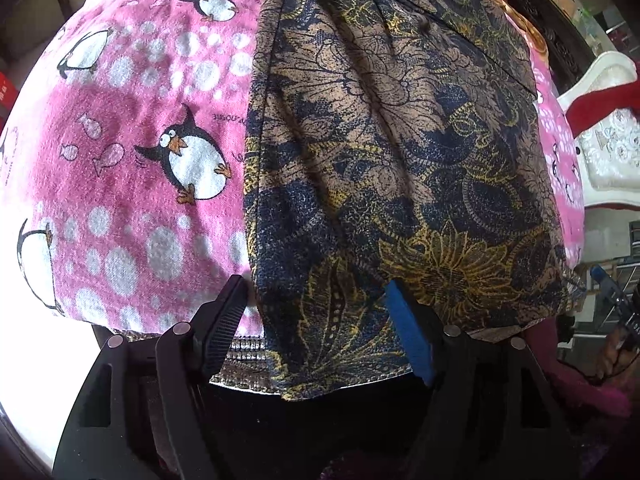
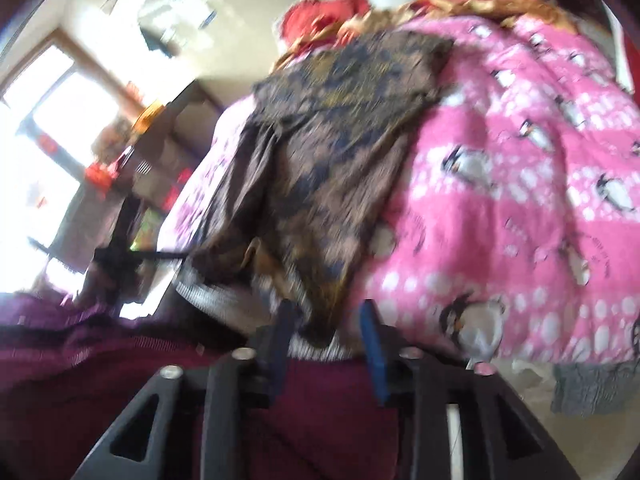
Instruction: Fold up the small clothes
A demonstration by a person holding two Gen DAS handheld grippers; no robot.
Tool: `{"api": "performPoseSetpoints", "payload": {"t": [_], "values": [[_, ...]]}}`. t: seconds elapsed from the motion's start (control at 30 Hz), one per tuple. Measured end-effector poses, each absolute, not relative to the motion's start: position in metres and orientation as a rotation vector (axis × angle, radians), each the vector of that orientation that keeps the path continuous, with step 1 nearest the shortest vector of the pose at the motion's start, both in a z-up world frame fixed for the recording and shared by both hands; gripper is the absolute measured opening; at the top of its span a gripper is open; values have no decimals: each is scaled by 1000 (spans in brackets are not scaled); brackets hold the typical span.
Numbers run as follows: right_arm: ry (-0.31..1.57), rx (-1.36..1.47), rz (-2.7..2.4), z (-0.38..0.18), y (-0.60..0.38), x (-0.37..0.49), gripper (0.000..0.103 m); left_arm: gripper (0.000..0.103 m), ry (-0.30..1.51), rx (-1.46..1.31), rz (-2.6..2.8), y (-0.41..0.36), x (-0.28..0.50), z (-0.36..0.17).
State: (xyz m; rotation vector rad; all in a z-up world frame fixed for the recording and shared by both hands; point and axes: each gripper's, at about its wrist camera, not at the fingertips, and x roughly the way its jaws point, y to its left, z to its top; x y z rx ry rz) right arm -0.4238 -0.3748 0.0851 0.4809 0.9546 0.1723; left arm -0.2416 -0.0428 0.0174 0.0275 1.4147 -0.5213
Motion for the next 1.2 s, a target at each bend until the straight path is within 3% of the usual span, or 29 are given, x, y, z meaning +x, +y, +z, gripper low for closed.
{"api": "performPoseSetpoints", "payload": {"t": [0.13, 0.27, 0.37, 0.6, 0.67, 0.73, 0.97, 1.13, 1.17, 1.2], "values": [[929, 442, 224, 75, -347, -395, 34, 71, 1420, 14, -518, -47, -239, 17], [1108, 443, 386, 47, -311, -384, 34, 71, 1423, 15, -530, -46, -239, 17], [1146, 362, 511, 58, -291, -403, 34, 71, 1424, 7, -528, -43, -240, 17], [1108, 466, 236, 68, -341, -414, 40, 72, 1418, 37, -544, -48, -243, 18], [1124, 494, 217, 59, -345, -408, 40, 67, 1418, 41, -545, -50, -244, 19], [1120, 518, 225, 56, -346, -404, 40, 55, 1418, 30, -545, -48, -243, 20], [1131, 614, 194, 35, -350, -398, 40, 50, 1426, 5, -550, -44, -239, 17], [1118, 681, 230, 29, -346, -396, 40, 22, 1406, 29, -529, -45, -238, 13], [1110, 698, 233, 26, -346, -394, 36, 19, 1406, 24, -534, -44, -237, 13], [1100, 722, 234, 22, -346, -392, 25, 11, 1405, 21, -539, -43, -236, 13]]}}
